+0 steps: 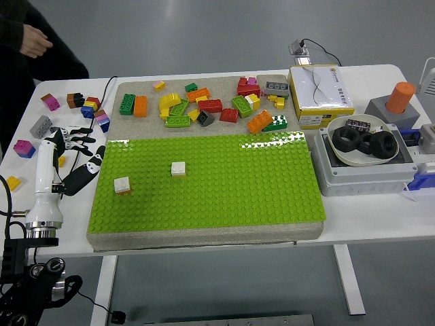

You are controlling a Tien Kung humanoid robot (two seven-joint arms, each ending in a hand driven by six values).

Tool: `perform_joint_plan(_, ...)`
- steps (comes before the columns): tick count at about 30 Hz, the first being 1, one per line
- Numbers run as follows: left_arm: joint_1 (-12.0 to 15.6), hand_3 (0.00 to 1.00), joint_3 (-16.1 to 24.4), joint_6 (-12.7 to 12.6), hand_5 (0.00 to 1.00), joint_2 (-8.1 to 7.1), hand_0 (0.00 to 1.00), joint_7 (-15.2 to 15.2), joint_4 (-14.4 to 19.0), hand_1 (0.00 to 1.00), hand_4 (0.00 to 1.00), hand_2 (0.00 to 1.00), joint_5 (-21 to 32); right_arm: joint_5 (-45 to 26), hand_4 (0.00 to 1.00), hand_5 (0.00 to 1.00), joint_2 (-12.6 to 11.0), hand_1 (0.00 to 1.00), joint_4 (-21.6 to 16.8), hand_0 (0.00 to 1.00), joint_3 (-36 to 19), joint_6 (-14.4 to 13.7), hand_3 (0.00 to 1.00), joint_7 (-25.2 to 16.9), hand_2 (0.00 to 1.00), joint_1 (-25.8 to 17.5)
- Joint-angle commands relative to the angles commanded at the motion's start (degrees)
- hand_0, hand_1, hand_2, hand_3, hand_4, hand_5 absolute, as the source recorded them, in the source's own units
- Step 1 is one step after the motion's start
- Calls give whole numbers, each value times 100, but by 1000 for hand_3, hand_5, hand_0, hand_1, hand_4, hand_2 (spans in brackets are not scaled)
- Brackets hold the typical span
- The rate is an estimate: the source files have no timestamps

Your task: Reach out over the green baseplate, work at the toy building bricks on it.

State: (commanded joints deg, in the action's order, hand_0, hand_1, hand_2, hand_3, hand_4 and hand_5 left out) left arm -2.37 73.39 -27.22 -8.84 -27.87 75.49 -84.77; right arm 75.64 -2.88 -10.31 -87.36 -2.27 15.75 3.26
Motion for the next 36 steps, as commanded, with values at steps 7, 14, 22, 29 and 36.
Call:
perform_joint_plan(7, 16, 587, 117, 272, 12, 40, 361, 296, -41, 392, 728, 605, 211, 4, 625, 831, -2, 610, 0, 601, -13, -18, 648, -17, 665, 14)
perform_joint_plan(14, 1, 654, 285, 326, 45, 75, 433, 1128, -14, 430, 884, 702, -824, -16, 625, 830, -13, 608, 0, 600, -5, -30, 648, -23, 664, 27)
perform_joint_plan(22, -22, 649, 310, 246, 83, 122, 499, 2168, 21, 487, 900, 712, -2170, -23, 624, 830, -26, 609, 0, 599, -7, -42, 648, -38, 663, 36)
perform_joint_plan(29, -33, 578, 291, 194, 82, 159, 533, 2641, 58, 526, 870, 745, -3026, 1, 624, 829, -32, 605, 0, 599, -21, -46, 647, -39, 662, 41)
perform_joint_plan(36, -37, 566, 325, 365, 100, 148, 562, 3036, 179, 588, 883, 817, -3536, 20, 623, 826, -37, 607, 0, 598, -30, -51, 648, -37, 662, 42)
